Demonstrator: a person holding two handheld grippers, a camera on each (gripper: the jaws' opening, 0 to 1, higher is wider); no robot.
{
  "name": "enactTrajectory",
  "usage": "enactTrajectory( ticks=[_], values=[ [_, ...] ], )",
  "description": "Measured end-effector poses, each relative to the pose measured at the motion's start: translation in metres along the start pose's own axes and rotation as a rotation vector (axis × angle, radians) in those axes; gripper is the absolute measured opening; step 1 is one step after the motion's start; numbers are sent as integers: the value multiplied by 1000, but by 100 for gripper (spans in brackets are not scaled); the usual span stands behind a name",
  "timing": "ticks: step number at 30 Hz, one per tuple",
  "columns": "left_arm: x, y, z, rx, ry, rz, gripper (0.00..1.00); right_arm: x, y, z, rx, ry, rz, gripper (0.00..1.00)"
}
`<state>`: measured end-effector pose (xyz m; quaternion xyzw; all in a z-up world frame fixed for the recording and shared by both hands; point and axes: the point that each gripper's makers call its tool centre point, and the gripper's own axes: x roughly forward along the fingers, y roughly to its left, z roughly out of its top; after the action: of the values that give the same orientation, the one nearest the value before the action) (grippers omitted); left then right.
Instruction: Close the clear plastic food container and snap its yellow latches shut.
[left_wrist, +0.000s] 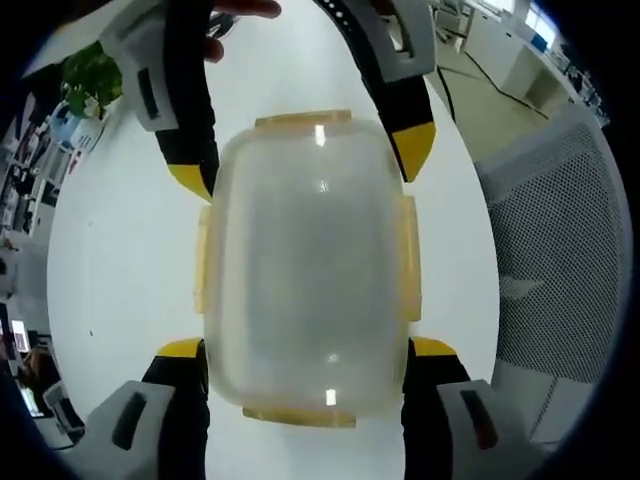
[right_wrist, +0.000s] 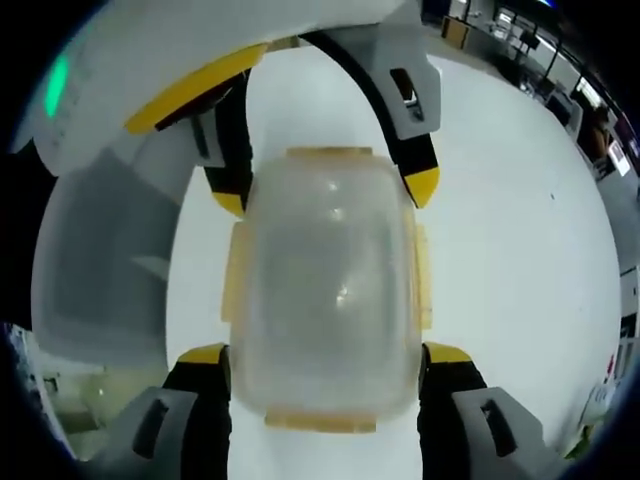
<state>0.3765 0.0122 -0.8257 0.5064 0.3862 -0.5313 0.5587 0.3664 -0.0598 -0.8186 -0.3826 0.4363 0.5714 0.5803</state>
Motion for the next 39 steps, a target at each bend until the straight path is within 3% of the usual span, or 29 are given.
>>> enactTrajectory(
  ticks=[39],
  values=[
    [-16, -7, -78, -42, 37, 13, 80, 25, 3, 75, -49, -18, 13, 76]
  ],
)
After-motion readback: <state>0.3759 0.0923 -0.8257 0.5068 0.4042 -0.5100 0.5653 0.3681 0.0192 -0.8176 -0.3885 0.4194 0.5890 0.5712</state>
